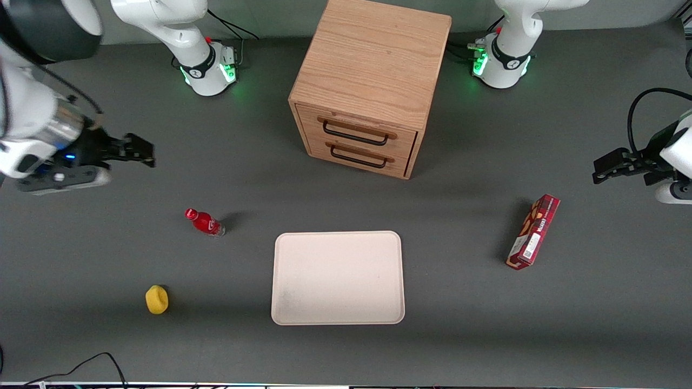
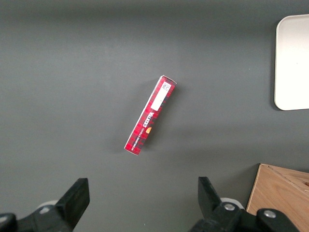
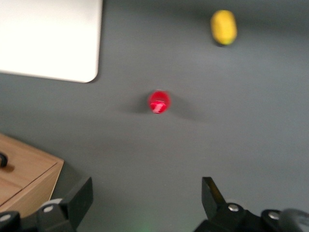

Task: Open upper drawer

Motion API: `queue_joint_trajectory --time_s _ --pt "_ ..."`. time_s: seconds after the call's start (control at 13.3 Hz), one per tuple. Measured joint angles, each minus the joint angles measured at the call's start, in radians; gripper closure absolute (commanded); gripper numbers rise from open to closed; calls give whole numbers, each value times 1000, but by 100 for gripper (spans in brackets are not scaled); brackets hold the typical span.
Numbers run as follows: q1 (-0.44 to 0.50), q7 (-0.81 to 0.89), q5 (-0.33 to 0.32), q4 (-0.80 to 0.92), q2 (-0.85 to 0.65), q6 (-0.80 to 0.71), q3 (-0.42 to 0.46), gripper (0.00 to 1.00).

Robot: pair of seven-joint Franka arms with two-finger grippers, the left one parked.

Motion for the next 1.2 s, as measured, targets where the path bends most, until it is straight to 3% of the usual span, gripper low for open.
queue_joint_trajectory --time_s 0.3,0.45,0.6,0.75,0.9,1.2 --pt "-2 -16 -29 7 73 27 188 0" --pt "-3 -16 -1 23 116 73 258 0" --pt "-2 -21 68 41 146 92 281 0" --pt "-1 -24 91 49 175 136 326 0" --pt "24 -8 91 52 214 177 375 0" --pt "145 55 54 53 287 218 388 0"
